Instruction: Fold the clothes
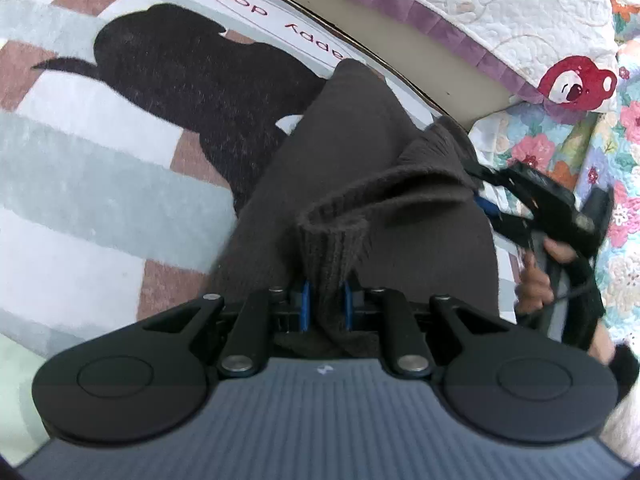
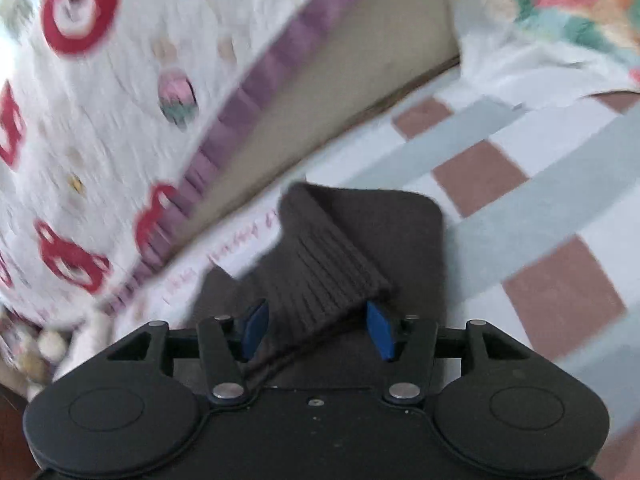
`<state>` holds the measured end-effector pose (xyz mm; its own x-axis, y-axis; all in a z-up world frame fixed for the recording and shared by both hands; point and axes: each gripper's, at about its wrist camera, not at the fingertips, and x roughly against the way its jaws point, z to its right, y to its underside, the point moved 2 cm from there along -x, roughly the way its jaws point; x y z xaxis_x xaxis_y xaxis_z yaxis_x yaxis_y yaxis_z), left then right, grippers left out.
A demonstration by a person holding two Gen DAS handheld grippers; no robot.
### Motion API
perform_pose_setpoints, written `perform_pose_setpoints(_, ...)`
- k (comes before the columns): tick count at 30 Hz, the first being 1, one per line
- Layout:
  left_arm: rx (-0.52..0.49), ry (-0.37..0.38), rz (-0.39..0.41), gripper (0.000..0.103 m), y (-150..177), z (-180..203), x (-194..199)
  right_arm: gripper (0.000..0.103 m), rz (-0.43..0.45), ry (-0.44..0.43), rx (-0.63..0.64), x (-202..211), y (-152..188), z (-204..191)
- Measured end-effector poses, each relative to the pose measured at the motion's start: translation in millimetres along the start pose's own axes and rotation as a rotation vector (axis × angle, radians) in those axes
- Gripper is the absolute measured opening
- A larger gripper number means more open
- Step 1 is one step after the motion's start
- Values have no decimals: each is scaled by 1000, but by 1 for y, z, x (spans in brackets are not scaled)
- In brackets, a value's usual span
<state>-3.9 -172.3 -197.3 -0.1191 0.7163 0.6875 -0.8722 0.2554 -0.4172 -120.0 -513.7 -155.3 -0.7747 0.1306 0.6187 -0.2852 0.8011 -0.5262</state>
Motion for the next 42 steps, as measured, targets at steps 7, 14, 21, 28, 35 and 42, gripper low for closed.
perform_pose_setpoints(7, 128, 92, 4, 14, 5, -8, 17, 13, 20, -197, 229, -14, -32, -64)
perform_pose_setpoints(14, 95, 30, 39, 14, 8, 0, 28, 13, -8, -265, 459, -39, -54, -157)
perform_pose_setpoints(21, 137, 22, 34, 14, 11, -15, 31, 21, -55, -173, 447, -85, -34, -167)
perform_pose_setpoints(28, 102, 2, 27, 15, 14, -12, 26, 30, -53, -396, 143, -46, -23, -112)
perform_pose_setpoints(35, 116, 16, 23, 16, 14, -16, 26, 30, -79, -273, 246, 20, 34, -75)
perform_pose_setpoints(42, 179, 54, 17, 17, 13, -25, 26, 30, -212, -335, 119, 25, 111, -53)
